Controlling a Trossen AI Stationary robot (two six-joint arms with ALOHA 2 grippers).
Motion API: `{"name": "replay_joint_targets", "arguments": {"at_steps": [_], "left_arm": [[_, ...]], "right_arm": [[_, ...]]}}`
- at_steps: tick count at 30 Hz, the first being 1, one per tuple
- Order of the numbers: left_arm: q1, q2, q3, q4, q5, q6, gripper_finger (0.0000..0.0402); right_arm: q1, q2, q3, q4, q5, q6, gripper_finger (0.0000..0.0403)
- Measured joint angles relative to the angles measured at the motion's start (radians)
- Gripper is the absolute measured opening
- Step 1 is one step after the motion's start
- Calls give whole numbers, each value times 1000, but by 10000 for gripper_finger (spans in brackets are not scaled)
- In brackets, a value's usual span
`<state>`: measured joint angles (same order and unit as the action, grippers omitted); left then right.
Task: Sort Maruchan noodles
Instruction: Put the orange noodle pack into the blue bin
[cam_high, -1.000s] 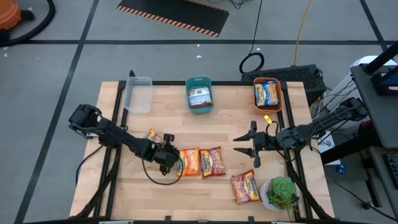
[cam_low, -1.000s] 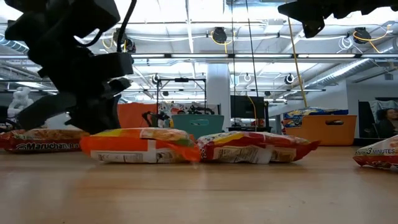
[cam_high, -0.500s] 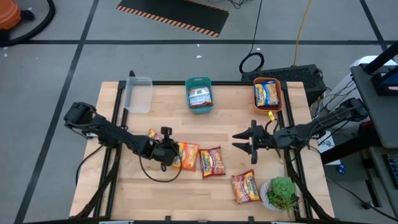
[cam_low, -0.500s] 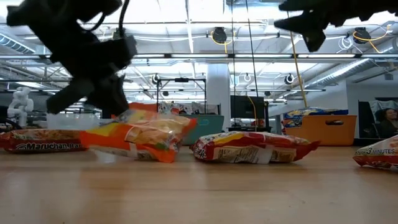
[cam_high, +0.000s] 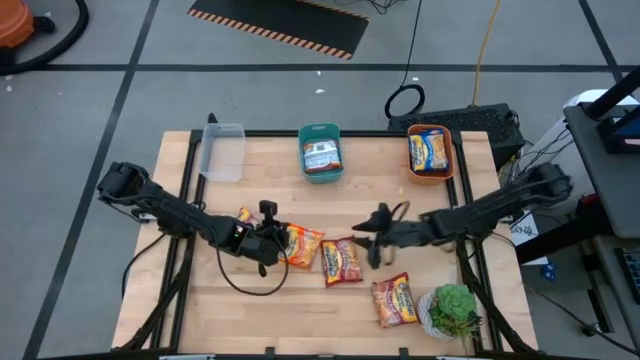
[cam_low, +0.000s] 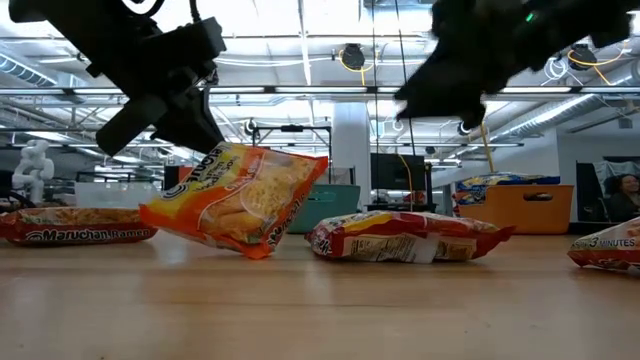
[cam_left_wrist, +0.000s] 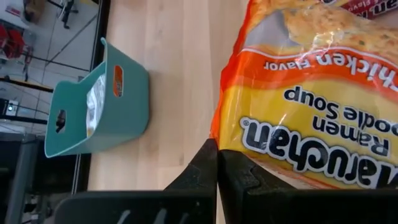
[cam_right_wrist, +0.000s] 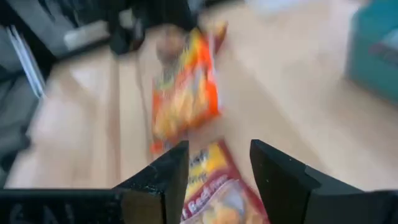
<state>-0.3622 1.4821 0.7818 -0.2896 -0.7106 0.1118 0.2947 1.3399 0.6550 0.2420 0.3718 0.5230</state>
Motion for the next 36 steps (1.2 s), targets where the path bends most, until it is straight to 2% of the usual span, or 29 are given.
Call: {"name": "replay_joint_targets", "arguments": {"at_steps": [4, 10, 15, 21, 25, 31, 36], "left_arm": [[-2, 0, 0, 3, 0, -18, 0], [-27, 0, 0, 10, 1, -28, 0], [-45, 0, 0, 24, 0, -39, 0], [-71, 0, 0, 62, 1, -39, 0], [-81, 0, 0, 67, 1, -39, 0], [-83, 0, 0, 101, 2, -28, 0], [-83, 0, 0, 118, 3, -9, 0]], "right_arm": [[-34, 154, 100, -23, -132, -18, 197], [-75, 261, 174, -25, -187, -71, 239], [-125, 301, 173, 15, -195, -61, 242], [-162, 373, 173, 256, -298, -37, 242], [-181, 416, 173, 278, -310, -28, 243], [-199, 489, 173, 419, -489, 8, 243], [-198, 536, 211, 435, -537, 19, 243]]}}
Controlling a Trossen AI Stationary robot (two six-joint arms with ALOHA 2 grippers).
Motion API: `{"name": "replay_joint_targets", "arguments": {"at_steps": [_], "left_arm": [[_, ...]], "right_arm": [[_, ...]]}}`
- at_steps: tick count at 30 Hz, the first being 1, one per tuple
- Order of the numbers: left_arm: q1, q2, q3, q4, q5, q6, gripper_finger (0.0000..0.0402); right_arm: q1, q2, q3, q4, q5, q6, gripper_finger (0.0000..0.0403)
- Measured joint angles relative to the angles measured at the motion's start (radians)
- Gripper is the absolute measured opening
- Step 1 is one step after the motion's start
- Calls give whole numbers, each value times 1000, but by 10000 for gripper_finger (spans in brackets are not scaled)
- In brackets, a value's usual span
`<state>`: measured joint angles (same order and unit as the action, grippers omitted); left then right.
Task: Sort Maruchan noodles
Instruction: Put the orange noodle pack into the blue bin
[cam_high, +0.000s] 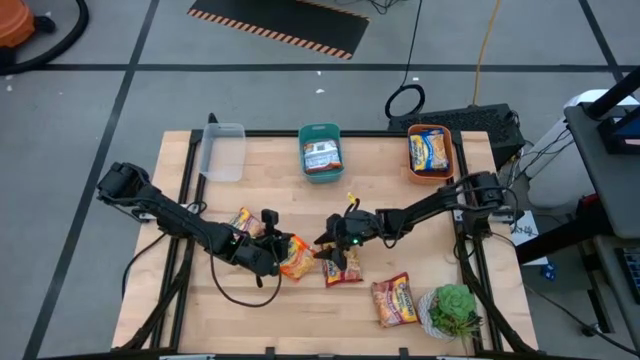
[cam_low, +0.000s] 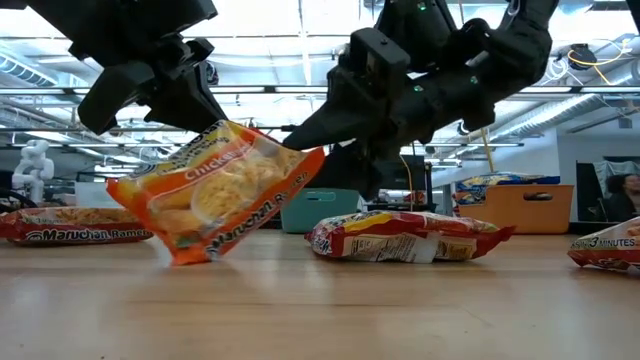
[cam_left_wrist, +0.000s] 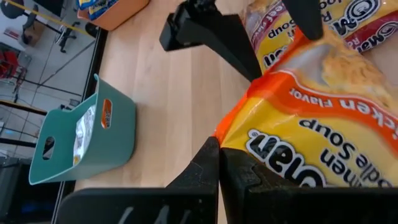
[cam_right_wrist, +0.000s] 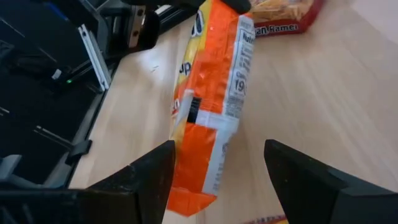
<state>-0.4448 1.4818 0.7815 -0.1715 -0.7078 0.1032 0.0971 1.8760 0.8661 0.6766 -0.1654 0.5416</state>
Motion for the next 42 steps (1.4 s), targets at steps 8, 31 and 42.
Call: {"name": "replay_joint_targets", "arguments": {"at_steps": [8, 31, 42], "left_arm": [[0, 0, 0, 1, 1, 4, 0], [26, 0, 0, 75, 41, 23, 0], [48, 1, 0, 118, 80, 33, 0]], "right_arm": [[15, 22, 56, 7, -22, 15, 243], [18, 32, 63, -52, 38, 23, 233], [50, 32, 63, -45, 112, 45, 173]]}}
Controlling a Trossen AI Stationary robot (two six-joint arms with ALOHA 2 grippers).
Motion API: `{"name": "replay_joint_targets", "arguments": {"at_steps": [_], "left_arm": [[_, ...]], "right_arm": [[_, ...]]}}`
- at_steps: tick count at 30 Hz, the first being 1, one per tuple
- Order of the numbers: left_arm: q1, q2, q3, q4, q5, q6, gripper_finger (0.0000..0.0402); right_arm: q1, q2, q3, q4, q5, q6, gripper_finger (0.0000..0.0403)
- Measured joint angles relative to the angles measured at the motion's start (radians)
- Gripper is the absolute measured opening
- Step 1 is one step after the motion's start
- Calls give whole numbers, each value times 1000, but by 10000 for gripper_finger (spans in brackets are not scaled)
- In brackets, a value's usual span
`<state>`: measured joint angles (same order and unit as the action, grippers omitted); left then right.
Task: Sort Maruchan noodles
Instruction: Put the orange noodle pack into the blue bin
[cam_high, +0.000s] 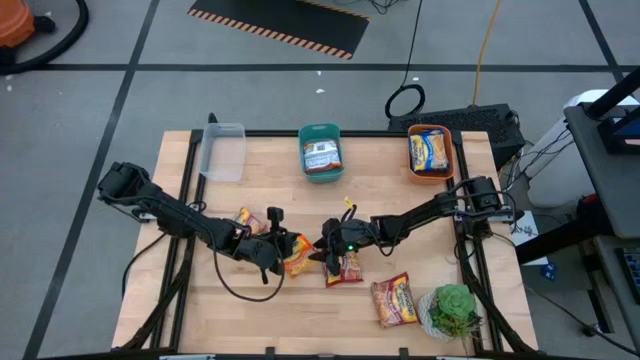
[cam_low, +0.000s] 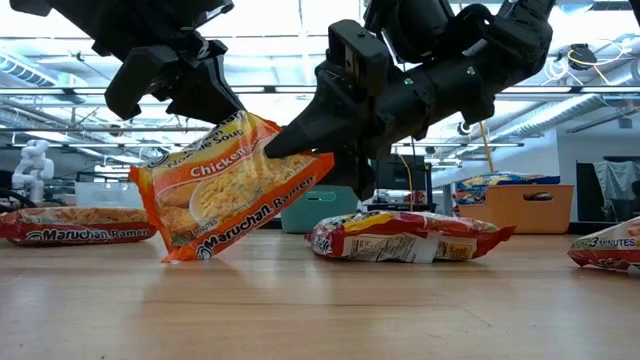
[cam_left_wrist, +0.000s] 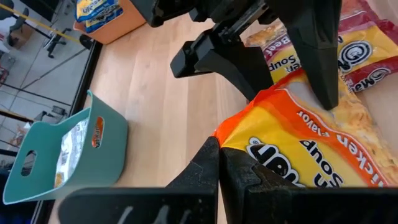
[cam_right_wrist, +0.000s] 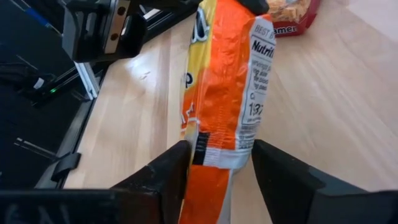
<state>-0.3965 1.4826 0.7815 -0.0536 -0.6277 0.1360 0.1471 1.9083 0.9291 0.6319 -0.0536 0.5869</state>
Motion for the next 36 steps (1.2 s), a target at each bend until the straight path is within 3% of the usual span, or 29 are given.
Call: {"name": "replay_joint_targets", "arguments": {"at_steps": [8, 17, 22, 31, 36], "left_arm": [[7, 0, 0, 13, 0, 12, 0], [10, 0, 0, 23, 1, -22, 1], [9, 0, 0, 23, 10, -34, 7], [-5, -19, 0, 9, -34, -163, 100], [3, -103, 61, -164, 11, -330, 160]], "right_arm": [[-1, 0, 0, 1, 26, -19, 152], [-1, 0, 0, 9, 27, -52, 86], [-5, 0, 0, 12, 25, -61, 81], [-9, 0, 0, 15, 19, -91, 82], [-14, -17, 0, 4, 0, -127, 82]]}}
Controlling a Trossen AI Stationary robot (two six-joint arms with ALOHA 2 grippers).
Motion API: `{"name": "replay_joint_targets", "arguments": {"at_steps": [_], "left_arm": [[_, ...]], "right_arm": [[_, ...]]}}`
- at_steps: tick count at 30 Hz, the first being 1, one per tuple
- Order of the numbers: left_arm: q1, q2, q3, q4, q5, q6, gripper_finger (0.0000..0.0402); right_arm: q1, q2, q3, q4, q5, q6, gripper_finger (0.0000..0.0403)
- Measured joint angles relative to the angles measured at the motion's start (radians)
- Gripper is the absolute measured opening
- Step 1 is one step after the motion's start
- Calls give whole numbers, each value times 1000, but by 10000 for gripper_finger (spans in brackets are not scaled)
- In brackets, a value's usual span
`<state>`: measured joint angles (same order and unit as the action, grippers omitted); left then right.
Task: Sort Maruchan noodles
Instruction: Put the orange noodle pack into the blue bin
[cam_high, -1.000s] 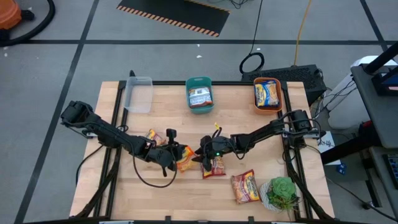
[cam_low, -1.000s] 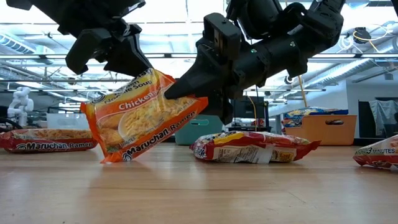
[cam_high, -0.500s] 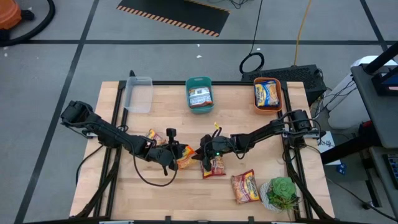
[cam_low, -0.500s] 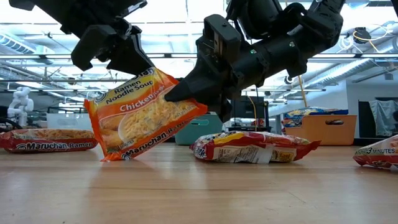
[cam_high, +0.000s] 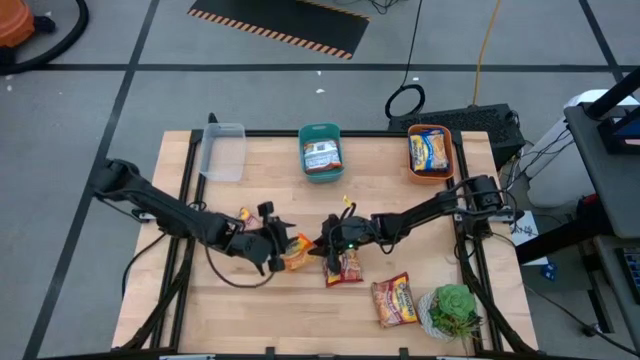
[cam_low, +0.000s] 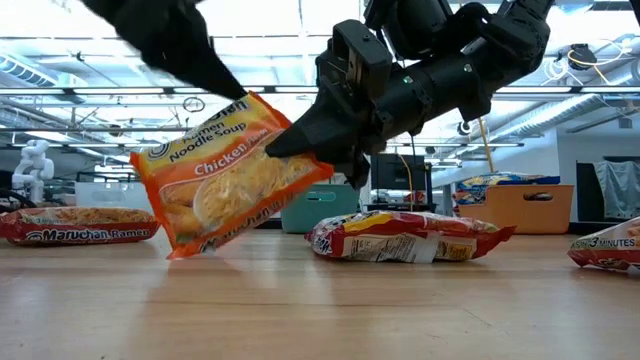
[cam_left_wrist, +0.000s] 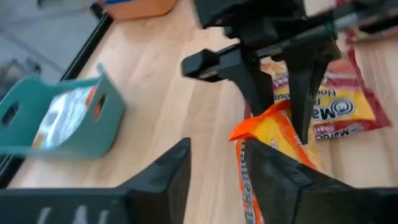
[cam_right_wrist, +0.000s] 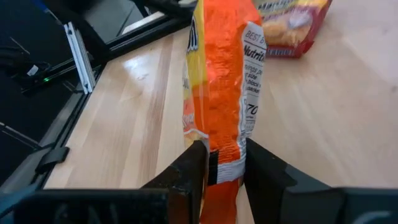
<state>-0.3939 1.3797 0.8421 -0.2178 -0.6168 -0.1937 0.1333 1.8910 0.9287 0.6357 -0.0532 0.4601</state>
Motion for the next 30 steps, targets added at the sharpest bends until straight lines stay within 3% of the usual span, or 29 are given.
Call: {"name": "replay_joint_targets", "arguments": {"at_steps": [5, 11, 19, 26, 30], "left_arm": [[0, -91, 81, -223, -5, -126, 178], [-13, -135, 82, -325, 73, -265, 179], [-49, -135, 82, -325, 107, -315, 179], [-77, -135, 82, -298, 120, -321, 179], [-86, -135, 81, -256, 120, -344, 179]], "right_arm": [[0, -53, 0, -49, 1, -54, 82], [8, -129, 0, -96, 1, -149, 82], [33, -239, 0, -179, 4, -245, 82], [32, -402, -2, -409, 10, -250, 82], [44, -484, -36, -433, 91, -261, 82]]}}
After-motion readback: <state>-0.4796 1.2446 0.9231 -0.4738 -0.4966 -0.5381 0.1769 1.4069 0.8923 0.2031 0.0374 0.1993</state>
